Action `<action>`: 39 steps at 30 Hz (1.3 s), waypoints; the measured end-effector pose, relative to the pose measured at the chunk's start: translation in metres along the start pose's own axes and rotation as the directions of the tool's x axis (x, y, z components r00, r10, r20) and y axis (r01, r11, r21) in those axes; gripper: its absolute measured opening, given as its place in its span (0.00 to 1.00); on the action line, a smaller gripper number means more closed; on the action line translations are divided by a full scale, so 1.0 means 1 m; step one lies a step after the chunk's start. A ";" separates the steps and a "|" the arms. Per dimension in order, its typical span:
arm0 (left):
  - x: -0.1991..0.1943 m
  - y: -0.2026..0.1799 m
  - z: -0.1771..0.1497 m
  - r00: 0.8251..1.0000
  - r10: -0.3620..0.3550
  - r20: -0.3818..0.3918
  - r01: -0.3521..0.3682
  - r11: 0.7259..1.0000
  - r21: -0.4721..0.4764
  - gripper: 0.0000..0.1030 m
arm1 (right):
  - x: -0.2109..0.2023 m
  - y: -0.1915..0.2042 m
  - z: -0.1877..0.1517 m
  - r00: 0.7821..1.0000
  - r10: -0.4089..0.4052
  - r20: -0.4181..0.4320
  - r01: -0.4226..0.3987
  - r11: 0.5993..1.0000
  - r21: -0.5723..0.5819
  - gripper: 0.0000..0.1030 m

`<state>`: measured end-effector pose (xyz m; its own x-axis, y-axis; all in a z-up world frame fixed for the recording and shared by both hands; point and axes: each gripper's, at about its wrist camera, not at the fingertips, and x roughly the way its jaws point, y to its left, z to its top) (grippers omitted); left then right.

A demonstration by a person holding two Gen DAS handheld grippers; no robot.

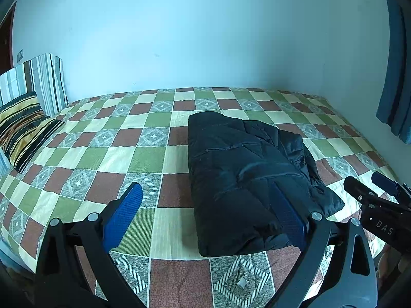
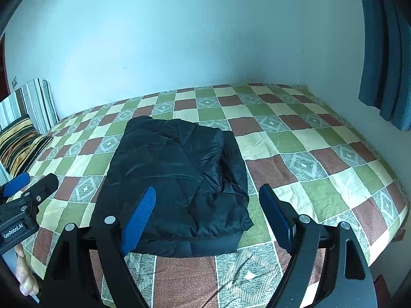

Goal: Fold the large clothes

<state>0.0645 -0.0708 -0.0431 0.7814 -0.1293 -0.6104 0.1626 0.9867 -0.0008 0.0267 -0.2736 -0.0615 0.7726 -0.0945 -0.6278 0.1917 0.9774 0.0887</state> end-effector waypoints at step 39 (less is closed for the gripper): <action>-0.011 0.005 0.002 0.999 0.005 0.035 -0.004 1.000 -0.007 0.95 | 0.001 0.007 -0.001 1.000 -0.001 -0.005 0.001 1.000 -0.007 0.79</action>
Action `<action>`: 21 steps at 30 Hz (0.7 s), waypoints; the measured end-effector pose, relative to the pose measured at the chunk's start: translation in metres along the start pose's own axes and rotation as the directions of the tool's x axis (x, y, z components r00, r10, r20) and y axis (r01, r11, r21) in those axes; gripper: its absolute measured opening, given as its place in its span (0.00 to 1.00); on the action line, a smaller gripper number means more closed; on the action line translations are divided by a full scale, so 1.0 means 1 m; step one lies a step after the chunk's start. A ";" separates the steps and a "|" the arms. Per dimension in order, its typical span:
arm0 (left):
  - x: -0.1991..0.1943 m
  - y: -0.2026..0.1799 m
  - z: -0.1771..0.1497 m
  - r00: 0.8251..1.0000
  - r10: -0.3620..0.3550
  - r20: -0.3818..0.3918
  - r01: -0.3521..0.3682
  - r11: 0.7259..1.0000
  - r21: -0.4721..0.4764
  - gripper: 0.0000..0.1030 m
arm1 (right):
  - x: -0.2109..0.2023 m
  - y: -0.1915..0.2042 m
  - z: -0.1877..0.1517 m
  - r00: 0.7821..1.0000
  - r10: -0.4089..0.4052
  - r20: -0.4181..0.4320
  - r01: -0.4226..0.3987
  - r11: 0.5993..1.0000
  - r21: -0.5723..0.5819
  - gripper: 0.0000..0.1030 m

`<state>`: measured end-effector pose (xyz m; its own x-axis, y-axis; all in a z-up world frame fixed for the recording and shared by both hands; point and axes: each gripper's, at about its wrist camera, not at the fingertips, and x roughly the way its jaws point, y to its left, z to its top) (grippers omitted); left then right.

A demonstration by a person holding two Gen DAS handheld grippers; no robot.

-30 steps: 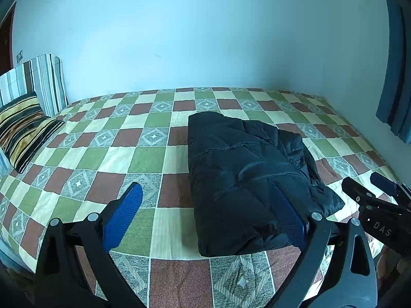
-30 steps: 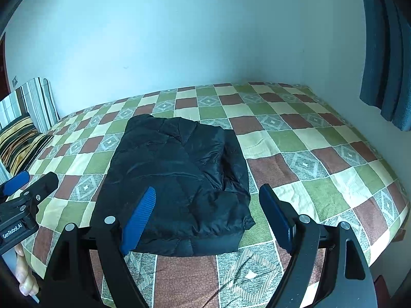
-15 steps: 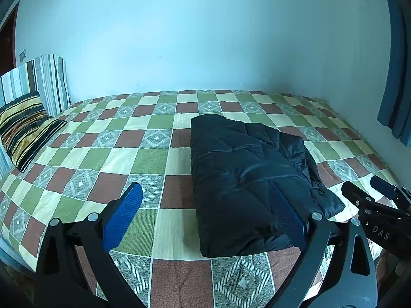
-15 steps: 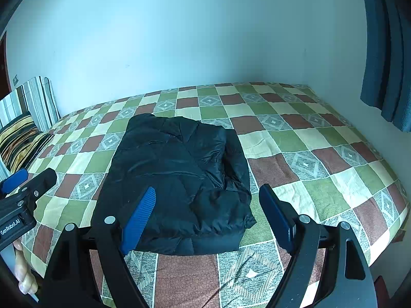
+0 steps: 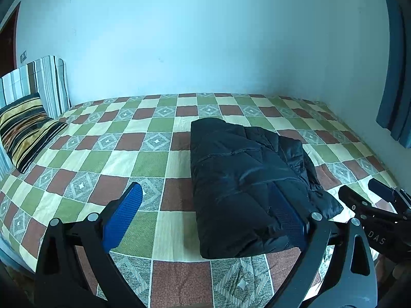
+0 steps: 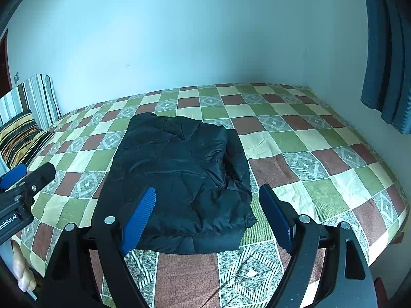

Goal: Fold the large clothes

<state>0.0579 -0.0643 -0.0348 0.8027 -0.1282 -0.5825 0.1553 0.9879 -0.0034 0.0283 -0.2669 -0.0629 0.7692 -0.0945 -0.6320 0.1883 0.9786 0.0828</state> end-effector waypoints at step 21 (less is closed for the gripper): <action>0.009 0.007 -0.007 0.999 0.050 0.008 -0.050 0.999 -0.014 0.98 | 0.004 -0.005 -0.002 1.000 0.008 -0.017 -0.008 1.000 -0.027 0.79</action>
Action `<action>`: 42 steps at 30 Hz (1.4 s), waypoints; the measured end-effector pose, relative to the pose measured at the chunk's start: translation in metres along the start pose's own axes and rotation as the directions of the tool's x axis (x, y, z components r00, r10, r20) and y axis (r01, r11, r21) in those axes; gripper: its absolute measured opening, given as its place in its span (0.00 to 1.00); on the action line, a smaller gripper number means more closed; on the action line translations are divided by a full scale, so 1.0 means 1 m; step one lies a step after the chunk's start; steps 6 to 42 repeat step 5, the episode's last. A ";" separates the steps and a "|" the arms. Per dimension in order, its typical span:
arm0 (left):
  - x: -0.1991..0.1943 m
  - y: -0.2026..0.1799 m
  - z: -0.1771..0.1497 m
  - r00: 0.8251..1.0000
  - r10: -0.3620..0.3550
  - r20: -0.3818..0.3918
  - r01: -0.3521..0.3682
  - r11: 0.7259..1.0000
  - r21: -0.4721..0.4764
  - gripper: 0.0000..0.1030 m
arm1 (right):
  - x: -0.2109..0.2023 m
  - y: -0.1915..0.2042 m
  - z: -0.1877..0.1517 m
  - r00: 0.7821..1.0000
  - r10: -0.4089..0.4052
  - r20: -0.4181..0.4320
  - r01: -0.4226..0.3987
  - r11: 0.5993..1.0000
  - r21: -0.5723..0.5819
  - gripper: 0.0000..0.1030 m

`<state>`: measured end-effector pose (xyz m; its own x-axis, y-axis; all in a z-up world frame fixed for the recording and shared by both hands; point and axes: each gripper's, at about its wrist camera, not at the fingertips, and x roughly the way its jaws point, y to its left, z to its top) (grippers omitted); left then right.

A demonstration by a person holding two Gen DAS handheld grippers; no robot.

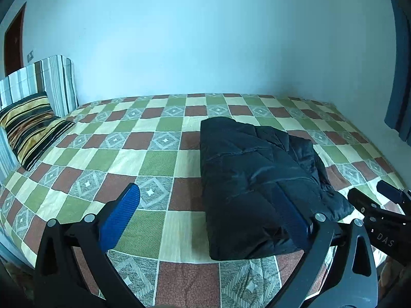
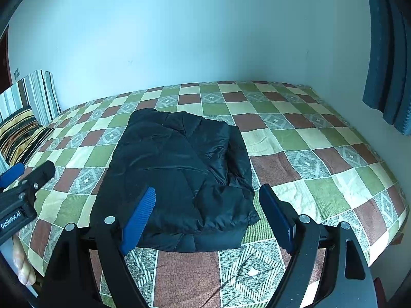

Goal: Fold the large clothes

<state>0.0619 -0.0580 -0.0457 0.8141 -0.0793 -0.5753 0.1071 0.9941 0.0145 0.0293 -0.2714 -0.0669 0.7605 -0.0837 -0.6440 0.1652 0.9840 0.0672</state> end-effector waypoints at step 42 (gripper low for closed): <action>0.018 0.010 0.000 0.999 0.014 -0.039 -0.014 1.000 -0.003 0.98 | 0.008 -0.007 0.000 1.000 -0.011 -0.007 0.012 1.000 0.008 0.79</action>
